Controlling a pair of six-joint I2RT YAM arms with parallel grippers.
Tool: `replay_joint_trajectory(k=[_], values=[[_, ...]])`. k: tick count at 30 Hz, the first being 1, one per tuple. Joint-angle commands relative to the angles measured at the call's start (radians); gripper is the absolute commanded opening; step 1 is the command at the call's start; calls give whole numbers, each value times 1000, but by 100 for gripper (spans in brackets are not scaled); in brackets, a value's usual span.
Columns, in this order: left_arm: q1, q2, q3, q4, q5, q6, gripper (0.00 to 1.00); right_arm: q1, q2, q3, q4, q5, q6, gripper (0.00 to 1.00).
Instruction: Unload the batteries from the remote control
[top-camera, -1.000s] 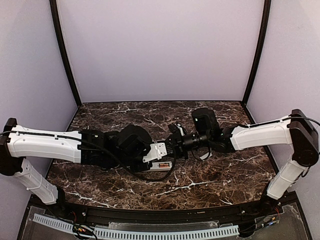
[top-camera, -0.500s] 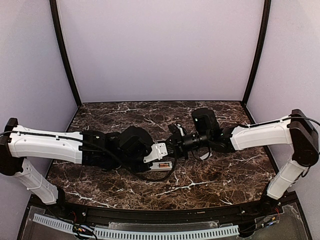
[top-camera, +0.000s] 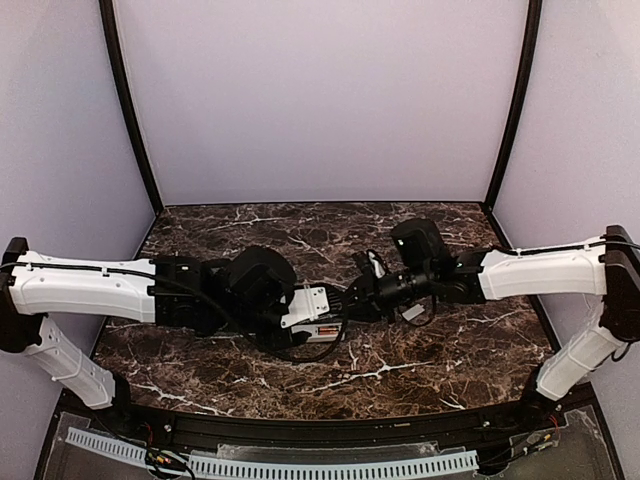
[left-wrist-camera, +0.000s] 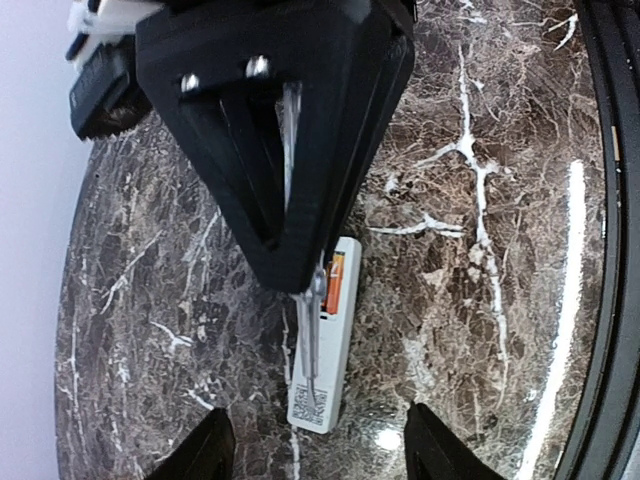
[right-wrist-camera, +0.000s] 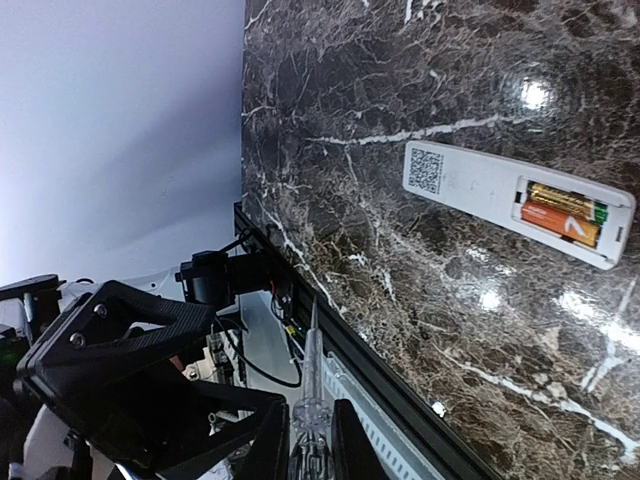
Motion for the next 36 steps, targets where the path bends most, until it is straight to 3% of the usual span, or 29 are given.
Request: replay_joint_trajectory(k=[1, 7, 15, 22, 36], values=[[60, -24, 14, -71, 188, -78, 58, -24, -97, -41, -146, 107, -85, 0], [142, 5, 40, -81, 279, -193, 59, -63, -225, -90, -259, 180, -133, 0], [298, 82, -8, 20, 447, -432, 56, -106, -345, -137, -310, 197, -198, 0], [446, 198, -3, 47, 567, -508, 54, -110, -392, -140, -343, 209, -241, 0], [531, 361, 24, 64, 608, -585, 50, -112, -422, -142, -377, 221, -275, 0]])
